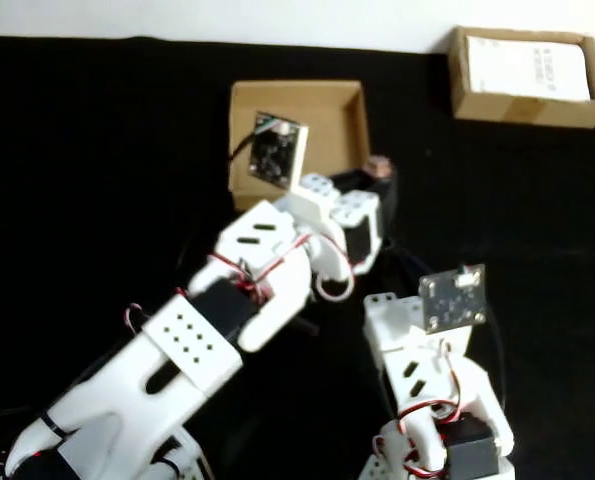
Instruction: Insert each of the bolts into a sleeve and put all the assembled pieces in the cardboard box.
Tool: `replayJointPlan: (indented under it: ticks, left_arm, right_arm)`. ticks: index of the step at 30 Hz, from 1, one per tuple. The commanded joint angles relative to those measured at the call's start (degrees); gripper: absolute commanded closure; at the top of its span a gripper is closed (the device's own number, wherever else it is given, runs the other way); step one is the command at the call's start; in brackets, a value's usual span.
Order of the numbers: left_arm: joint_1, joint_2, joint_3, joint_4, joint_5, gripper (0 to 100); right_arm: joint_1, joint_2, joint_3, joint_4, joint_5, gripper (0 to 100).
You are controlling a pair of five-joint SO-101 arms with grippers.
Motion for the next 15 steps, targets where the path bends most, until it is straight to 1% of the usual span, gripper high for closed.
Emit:
replayJointPlan:
  ticks: [1,5,9,12,15]
  left_arm:
    - [-0.7,-0.6,-3.0,-1.6,0.0,99]
    - [-0.6,-0.3,-3.0,-1.6,0.0,99]
    - [-0.3,-0.1,-3.0,-5.7,-0.3,99]
    - [0.5,0.0,-2.9,-7.9,-3.9,99]
    - [0.8,0.3,-2.9,-8.4,-5.3,99]
  right_arm:
    - [-0.4,0.0,-0.3,-1.1,-0.1,99.1]
    - [-0.4,0.0,-0.3,-1.0,-0.3,99.1]
    - [-0.4,0.0,-0.3,-1.0,-0.3,99.1]
    - [-0.4,0.0,-0.3,-1.0,-0.3,99.1]
    - [-0.4,0.0,-0.3,-1.0,-0.3,99.1]
